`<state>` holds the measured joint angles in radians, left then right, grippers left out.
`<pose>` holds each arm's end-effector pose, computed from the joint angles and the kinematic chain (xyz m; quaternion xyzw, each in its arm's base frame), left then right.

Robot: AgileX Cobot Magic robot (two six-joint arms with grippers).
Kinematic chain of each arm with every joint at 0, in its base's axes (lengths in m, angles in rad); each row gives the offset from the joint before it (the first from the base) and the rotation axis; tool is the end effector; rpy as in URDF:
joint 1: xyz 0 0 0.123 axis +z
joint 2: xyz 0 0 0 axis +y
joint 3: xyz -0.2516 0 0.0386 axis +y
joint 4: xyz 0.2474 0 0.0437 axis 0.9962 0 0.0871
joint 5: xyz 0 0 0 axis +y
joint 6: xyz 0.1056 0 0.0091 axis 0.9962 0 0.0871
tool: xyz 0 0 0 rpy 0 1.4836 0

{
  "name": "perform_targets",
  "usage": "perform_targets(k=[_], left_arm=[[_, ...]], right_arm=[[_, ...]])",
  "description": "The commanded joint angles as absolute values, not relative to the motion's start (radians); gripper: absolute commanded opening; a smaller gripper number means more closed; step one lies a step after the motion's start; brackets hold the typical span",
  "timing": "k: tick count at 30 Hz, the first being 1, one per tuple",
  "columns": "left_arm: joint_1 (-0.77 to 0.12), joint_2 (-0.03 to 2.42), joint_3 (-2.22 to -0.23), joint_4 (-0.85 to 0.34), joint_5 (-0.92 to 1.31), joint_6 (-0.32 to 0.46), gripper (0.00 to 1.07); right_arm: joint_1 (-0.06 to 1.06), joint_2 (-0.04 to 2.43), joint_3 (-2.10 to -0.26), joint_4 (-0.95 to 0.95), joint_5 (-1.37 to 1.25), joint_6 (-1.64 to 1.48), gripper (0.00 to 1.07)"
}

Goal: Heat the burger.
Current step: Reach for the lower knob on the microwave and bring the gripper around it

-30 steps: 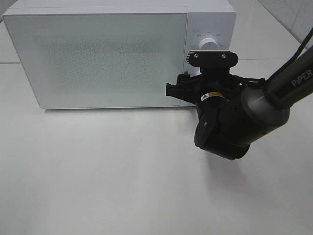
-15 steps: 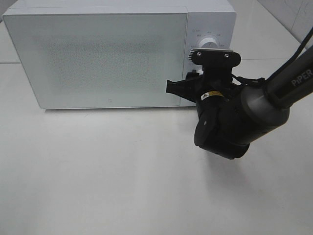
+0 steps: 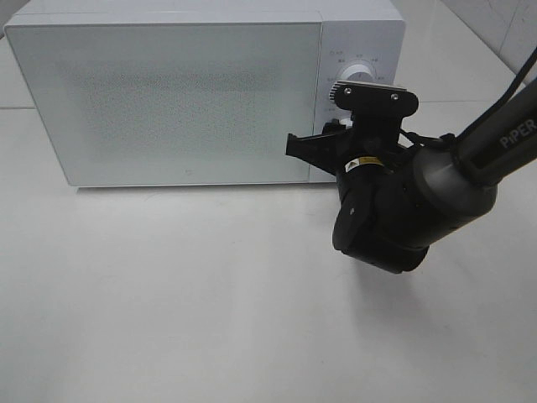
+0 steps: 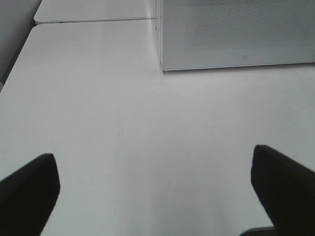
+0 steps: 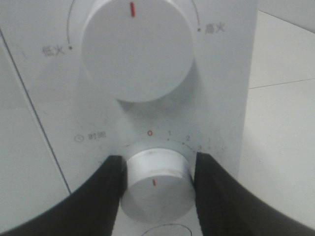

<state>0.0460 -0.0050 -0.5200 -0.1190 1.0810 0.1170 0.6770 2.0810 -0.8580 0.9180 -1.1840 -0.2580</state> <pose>0.0350 -0.0095 0.2747 0.0338 0.8498 -0.0166 0.5257 0.3239 0.1603 0.0948 0.0894 0.7379 -0.0235 0.6685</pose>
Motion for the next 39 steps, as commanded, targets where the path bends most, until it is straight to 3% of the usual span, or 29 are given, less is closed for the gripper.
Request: perform_targets(k=[1,12,39], left_arm=[[0.045,-0.023,-0.516,-0.121,1.072,0.117,0.98],[0.045,-0.023,-0.516,-0.121,1.072,0.117,0.98],[0.045,-0.023,-0.516,-0.121,1.072,0.117,0.98]], right_arm=[[0.667,2.074,-0.875,0.893,-1.34,-0.217,0.1],[0.667,2.074,-0.875,0.867,-1.335,-0.06,0.1],[0.667,2.074,-0.875,0.819,-1.25,0.664,0.1]])
